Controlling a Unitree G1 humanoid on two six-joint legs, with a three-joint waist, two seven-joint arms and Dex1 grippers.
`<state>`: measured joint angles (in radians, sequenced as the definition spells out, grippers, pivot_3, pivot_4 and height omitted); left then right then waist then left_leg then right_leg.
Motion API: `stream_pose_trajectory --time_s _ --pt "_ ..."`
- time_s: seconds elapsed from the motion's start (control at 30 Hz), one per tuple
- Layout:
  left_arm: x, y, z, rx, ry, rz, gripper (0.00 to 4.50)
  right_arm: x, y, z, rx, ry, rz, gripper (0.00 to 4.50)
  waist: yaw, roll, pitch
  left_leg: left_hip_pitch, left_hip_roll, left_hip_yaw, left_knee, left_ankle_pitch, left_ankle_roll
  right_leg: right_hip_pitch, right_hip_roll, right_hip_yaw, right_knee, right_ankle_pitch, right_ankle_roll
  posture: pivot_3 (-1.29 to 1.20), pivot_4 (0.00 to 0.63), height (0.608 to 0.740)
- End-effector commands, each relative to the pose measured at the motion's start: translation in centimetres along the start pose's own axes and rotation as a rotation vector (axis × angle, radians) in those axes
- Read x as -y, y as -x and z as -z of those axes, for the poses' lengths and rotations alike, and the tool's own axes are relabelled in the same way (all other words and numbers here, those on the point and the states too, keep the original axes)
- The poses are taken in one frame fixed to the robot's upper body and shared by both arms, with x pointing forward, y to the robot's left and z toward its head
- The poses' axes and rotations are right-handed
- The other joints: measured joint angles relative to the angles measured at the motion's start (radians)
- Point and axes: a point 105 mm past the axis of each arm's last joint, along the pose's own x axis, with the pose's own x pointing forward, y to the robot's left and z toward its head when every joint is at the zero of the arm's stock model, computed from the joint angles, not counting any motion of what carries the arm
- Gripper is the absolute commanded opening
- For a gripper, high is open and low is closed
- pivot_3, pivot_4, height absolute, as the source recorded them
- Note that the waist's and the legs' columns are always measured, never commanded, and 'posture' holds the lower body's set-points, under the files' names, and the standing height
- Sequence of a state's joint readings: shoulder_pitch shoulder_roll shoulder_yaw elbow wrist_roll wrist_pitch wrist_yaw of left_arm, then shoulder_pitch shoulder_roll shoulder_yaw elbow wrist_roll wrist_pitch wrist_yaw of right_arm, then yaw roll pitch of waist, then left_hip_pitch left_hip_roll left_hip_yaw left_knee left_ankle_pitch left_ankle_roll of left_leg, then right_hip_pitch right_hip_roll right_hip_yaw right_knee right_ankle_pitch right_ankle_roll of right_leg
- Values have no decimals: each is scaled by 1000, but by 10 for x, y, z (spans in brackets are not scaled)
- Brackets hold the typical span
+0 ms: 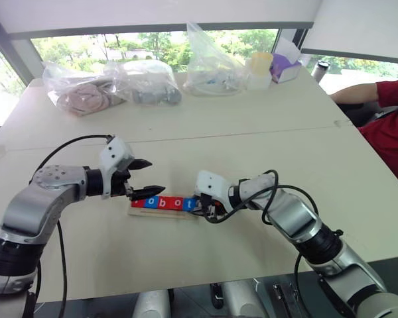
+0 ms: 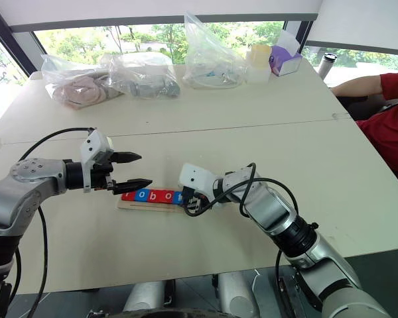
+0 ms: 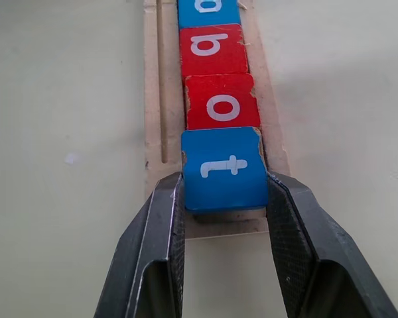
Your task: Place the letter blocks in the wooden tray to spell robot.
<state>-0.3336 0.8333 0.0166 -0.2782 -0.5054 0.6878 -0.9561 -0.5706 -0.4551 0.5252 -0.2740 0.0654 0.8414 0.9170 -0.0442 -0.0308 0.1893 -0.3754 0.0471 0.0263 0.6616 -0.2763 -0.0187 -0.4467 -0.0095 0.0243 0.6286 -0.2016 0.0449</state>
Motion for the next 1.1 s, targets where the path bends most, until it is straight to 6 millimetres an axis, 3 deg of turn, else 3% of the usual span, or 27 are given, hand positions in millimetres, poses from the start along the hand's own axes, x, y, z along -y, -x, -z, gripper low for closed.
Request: stream_pose_trajectory --time_s 0.03,0.17,0.33,0.4,0.57,0.73,0.9,1.0,1.1 --pt "0 1 -9 20 -42 -2 4500 -3 1 -14 45 35 -4 1130 0 0 0 0 0 0 0 0 0 0 0 0 0 0 0 0 150 740" --pt "0 1 -9 22 -41 -1 4500 -2 0 -15 51 32 4 1130 0 0 0 0 0 0 0 0 0 0 0 0 0 0 0 0 150 740" --pt "1 1 -9 23 -40 0 4500 1 0 -18 63 34 20 3687 0 0 0 -1 0 0 0 0 0 -1 0 0 0 0 0 0 150 740" --pt "1 1 -9 23 -39 -1 4500 2 1 -21 75 33 29 4462 0 0 0 -1 0 0 -1 0 0 -1 0 0 0 0 0 0 150 740" --pt "0 2 -9 22 -39 -4 4500 13 12 -34 134 8 66 4462 0 0 0 -3 0 0 -1 0 0 -3 0 0 0 0 0 0 150 740" --pt "-4 10 -7 17 -27 -25 4500 36 41 -44 210 -6 155 4462 1 0 0 -8 0 0 -1 0 0 -8 0 0 0 0 0 0 150 740" --pt "-13 22 -2 2 -19 -65 4500 34 61 -21 176 -11 187 4462 5 0 0 -16 0 0 0 0 0 -15 0 0 0 0 1 0 150 740" --pt "-13 23 -1 -1 -17 -66 4500 35 54 1 108 -6 251 4462 2 0 0 -16 0 0 0 0 1 -15 0 0 0 -1 2 0 150 740" --pt "-14 22 0 -3 -15 -67 4500 28 41 5 112 -20 251 4462 -2 0 0 -15 0 1 0 0 1 -15 0 0 0 -1 2 0 150 740"
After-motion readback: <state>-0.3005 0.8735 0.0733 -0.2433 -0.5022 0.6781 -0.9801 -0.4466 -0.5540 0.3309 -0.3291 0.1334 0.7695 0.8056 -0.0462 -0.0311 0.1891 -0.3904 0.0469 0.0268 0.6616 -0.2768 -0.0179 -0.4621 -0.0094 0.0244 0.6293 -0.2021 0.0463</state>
